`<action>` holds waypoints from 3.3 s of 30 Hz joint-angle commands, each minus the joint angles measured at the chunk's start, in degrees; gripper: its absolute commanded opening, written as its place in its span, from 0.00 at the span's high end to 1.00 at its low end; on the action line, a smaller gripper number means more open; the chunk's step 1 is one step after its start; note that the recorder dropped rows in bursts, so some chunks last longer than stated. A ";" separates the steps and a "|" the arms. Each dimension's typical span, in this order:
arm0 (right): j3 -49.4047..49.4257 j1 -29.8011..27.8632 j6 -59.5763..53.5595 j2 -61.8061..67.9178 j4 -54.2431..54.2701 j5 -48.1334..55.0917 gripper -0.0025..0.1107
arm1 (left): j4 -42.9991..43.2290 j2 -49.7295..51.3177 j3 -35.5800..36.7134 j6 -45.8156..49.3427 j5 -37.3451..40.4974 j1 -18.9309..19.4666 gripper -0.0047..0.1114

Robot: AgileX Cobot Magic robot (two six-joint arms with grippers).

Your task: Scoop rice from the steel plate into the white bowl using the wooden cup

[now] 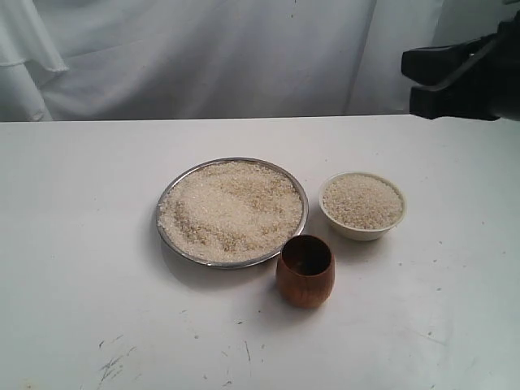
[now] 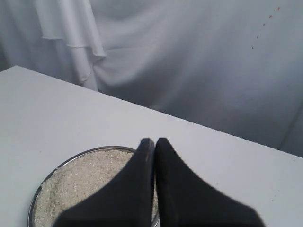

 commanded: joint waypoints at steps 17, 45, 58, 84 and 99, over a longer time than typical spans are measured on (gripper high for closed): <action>0.72 -0.33 2.10 -16.43 1.88 33.74 0.98 | -0.04 -0.29 0.26 -0.18 -0.36 -0.09 0.96; 32.40 -10.65 3.32 -55.30 3.28 31.76 0.98 | -0.04 -0.29 0.26 -0.18 -0.36 -0.09 0.96; 32.86 -10.65 -63.54 -55.45 69.71 29.23 0.98 | -0.04 -0.29 0.26 -0.18 -0.36 -0.09 0.96; 44.39 -10.65 -68.51 -69.50 71.93 42.83 0.98 | -0.04 -0.29 0.26 -0.18 -0.36 -0.09 0.96; 44.39 -10.65 -68.41 -69.50 71.93 43.89 0.98 | -0.04 -0.29 0.26 -0.18 -0.36 -0.09 0.96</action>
